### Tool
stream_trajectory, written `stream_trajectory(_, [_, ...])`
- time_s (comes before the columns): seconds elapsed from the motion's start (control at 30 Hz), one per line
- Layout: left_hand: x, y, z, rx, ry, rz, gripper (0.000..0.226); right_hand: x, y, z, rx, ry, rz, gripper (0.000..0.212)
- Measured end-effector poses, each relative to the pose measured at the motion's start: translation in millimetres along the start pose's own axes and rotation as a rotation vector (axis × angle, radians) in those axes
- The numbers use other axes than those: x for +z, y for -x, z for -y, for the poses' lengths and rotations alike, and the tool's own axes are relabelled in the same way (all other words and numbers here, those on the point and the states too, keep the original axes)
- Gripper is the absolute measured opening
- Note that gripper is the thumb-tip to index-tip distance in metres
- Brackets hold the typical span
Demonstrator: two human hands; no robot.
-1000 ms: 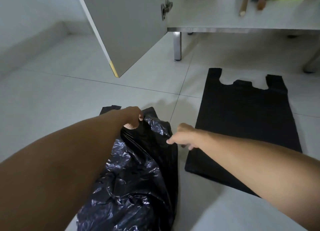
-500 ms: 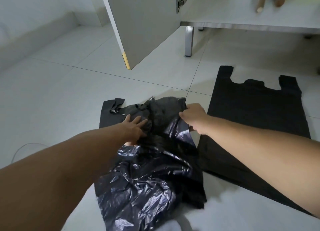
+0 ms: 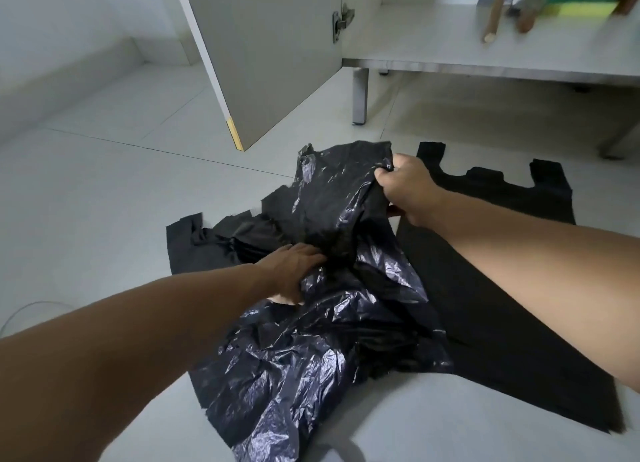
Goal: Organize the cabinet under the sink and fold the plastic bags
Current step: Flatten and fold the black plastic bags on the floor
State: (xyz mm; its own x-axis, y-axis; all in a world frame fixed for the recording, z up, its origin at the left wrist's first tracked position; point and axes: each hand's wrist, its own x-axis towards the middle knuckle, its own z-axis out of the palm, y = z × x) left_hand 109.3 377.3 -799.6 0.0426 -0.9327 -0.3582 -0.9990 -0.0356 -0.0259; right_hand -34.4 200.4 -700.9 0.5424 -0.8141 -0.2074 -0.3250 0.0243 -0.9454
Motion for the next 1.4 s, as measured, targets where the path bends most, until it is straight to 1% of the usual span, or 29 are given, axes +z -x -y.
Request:
stream_trajectory(0.07, [5, -6, -4, 0.052, -0.077, -0.028, 0.069, -11, -4, 4, -0.009, 0.015, -0.068, 0.016])
stream_trajectory(0.1, [6, -7, -5, 0.077, -0.138, -0.025, 0.057, -18, -8, 5, -0.028, 0.072, -0.12, 0.016])
stream_trajectory(0.17, [4, -7, -5, 0.087, -0.301, 0.082, 0.04, -34, -15, 6, -0.087, 0.173, -0.225, 0.022])
stream_trajectory(0.23, [2, -4, -1, 0.043, -0.416, 0.237, 0.034, -50, -23, 7, -0.105, 0.164, -0.265, 0.022])
stream_trajectory(0.3, [-3, 1, 3, -0.051, -0.423, 0.394, 0.042, -65, -28, 8, -0.111, 0.168, -0.279, 0.017])
stream_trajectory(0.33, [-6, 2, 4, -0.109, -0.384, 0.442, 0.047, -74, -29, 8, -0.111, 0.164, -0.284, 0.012])
stream_trajectory(0.37, [-9, 1, 5, -0.161, -0.327, 0.451, 0.05, -82, -32, 7, -0.116, 0.164, -0.301, 0.005])
stream_trajectory(0.4, [-13, -2, 2, -0.218, -0.249, 0.441, 0.052, -91, -31, 8, -0.114, 0.17, -0.321, 0.008])
stream_trajectory(0.43, [-17, -7, -3, -0.266, -0.146, 0.403, 0.052, -99, -33, 6, -0.123, 0.178, -0.34, 0.014])
stream_trajectory(0.47, [-23, -15, -10, -0.312, -0.024, 0.355, 0.049, -107, -33, 4, -0.113, 0.179, -0.356, 0.016])
stream_trajectory(0.53, [-35, -29, -28, -0.386, 0.222, 0.224, 0.04, -123, -33, 0, -0.091, 0.14, -0.373, 0.01])
stream_trajectory(0.57, [-40, -36, -38, -0.411, 0.314, 0.173, 0.037, -131, -34, -4, -0.076, 0.116, -0.384, 0.013])
stream_trajectory(0.6, [-44, -42, -48, -0.438, 0.37, 0.141, 0.035, -138, -34, -8, -0.047, 0.107, -0.397, 0.014])
stream_trajectory(0.67, [-46, -52, -66, -0.495, 0.411, 0.113, 0.034, -153, -34, -19, -0.015, 0.099, -0.431, 0.015])
stream_trajectory(0.8, [-30, -78, -89, -0.532, 0.49, 0.122, 0.042, -184, -30, -42, 0.005, 0.097, -0.53, 0.023])
stream_trajectory(0.9, [-20, -93, -108, -0.597, 0.573, 0.095, 0.063, -209, -25, -62, 0.025, 0.113, -0.566, 0.026])
stream_trajectory(0.97, [-19, -99, -120, -0.663, 0.621, 0.071, 0.08, -223, -23, -75, 0.064, 0.059, -0.574, 0.03])
stream_trajectory(1.0, [-17, -102, -125, -0.684, 0.611, 0.065, 0.086, -227, -20, -82, 0.135, 0.0, -0.571, 0.034])
stream_trajectory(1.07, [-13, -109, -131, -0.698, 0.583, 0.055, 0.094, -229, -8, -92, 0.345, -0.116, -0.486, 0.048])
stream_trajectory(1.13, [-10, -112, -133, -0.697, 0.568, 0.046, 0.098, -227, 5, -109, 0.492, -0.111, -0.337, 0.06])
stream_trajectory(1.2, [-6, -112, -132, -0.726, 0.524, 0.028, 0.1, -221, 21, -132, 0.566, -0.013, -0.216, 0.058])
stream_trajectory(1.23, [-4, -112, -132, -0.747, 0.503, 0.02, 0.102, -219, 28, -144, 0.602, 0.029, -0.186, 0.05])
stream_trajectory(1.3, [-2, -111, -133, -0.789, 0.493, 0.014, 0.104, -214, 37, -165, 0.646, 0.081, -0.171, 0.035])
stream_trajectory(1.33, [-2, -112, -132, -0.801, 0.498, 0.013, 0.105, -213, 39, -173, 0.657, 0.105, -0.174, 0.035])
stream_trajectory(1.37, [-2, -113, -132, -0.805, 0.501, 0.015, 0.106, -212, 42, -177, 0.655, 0.105, -0.193, 0.043])
stream_trajectory(1.4, [-3, -113, -131, -0.805, 0.508, 0.013, 0.107, -213, 42, -182, 0.645, 0.109, -0.225, 0.057])
